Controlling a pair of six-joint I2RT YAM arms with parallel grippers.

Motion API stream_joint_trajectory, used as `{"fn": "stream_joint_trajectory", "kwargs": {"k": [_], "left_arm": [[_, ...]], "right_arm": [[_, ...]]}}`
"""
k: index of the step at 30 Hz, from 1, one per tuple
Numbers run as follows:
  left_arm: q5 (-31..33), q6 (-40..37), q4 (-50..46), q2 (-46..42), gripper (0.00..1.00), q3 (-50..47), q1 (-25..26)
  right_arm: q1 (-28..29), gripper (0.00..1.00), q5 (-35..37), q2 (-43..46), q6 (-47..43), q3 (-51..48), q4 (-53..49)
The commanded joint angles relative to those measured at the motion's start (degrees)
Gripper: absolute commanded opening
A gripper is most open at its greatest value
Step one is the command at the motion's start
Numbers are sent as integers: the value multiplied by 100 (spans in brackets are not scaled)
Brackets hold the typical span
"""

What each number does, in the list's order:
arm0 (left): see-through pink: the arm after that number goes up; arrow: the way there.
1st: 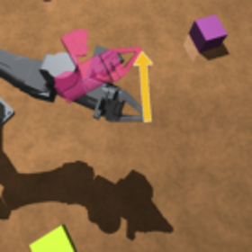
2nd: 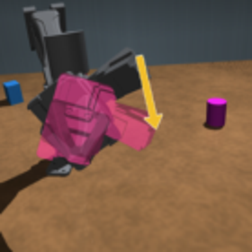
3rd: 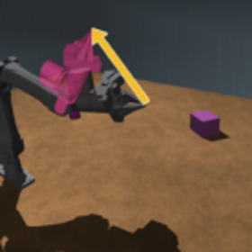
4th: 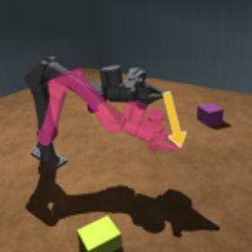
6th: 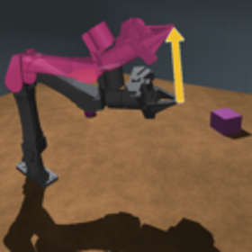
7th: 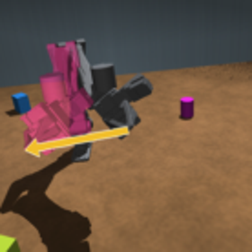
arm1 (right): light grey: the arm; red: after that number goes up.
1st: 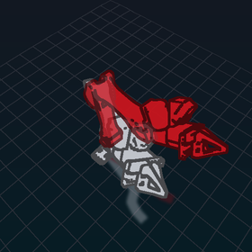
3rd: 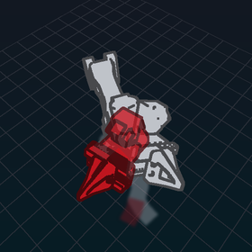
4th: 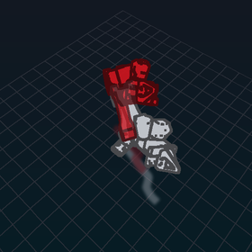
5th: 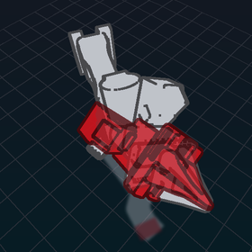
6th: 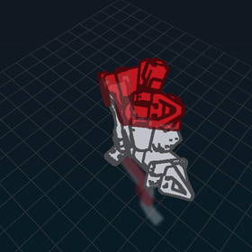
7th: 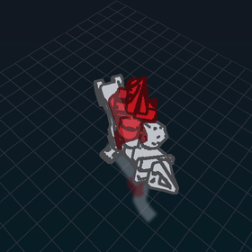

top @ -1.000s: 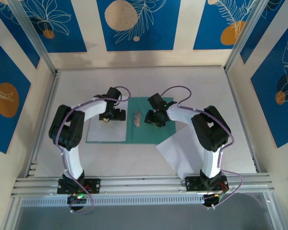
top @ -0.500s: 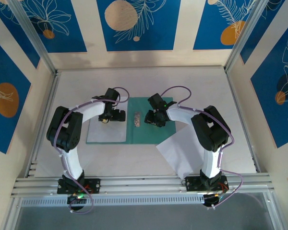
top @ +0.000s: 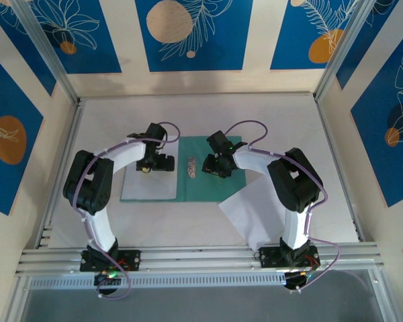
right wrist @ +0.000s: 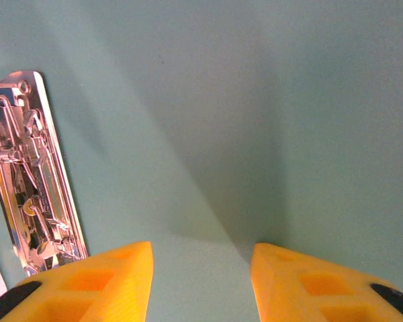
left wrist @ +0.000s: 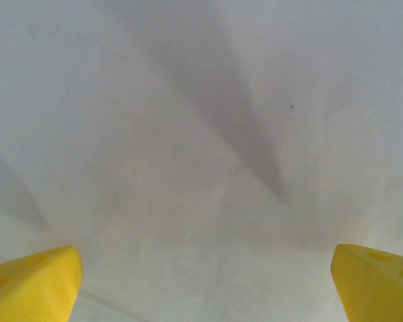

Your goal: Put the files into the folder

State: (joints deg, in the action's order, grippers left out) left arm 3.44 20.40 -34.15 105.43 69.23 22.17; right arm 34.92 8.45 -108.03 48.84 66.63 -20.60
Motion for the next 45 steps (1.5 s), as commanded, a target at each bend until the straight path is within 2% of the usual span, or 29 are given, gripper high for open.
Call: {"fn": "stream_joint_trajectory", "kwargs": {"k": [1,7,14,25,34,40,45], "left_arm": [[62,-41,-364,-418,95,214,-46],[-45,140,-500,-841,95,66,-38],[-220,500,-304,-1328,95,-602,65],[-324,717,-18,-1433,94,-1337,374],[200,960,-525,-1859,94,-1045,754],[388,1079,-561,-2111,91,-826,1200],[513,1207,-434,-2039,89,-689,1575]], "right_arm": [[103,45,-63,-196,140,-124,-322],[123,45,-104,-176,157,-106,-313],[121,45,-203,-149,204,-111,-261],[-6,47,-270,188,-77,301,-533],[-146,48,-484,722,-383,425,-716],[-325,47,-457,1257,-353,-260,-638],[-424,47,-74,1416,-438,-666,-760]]}}
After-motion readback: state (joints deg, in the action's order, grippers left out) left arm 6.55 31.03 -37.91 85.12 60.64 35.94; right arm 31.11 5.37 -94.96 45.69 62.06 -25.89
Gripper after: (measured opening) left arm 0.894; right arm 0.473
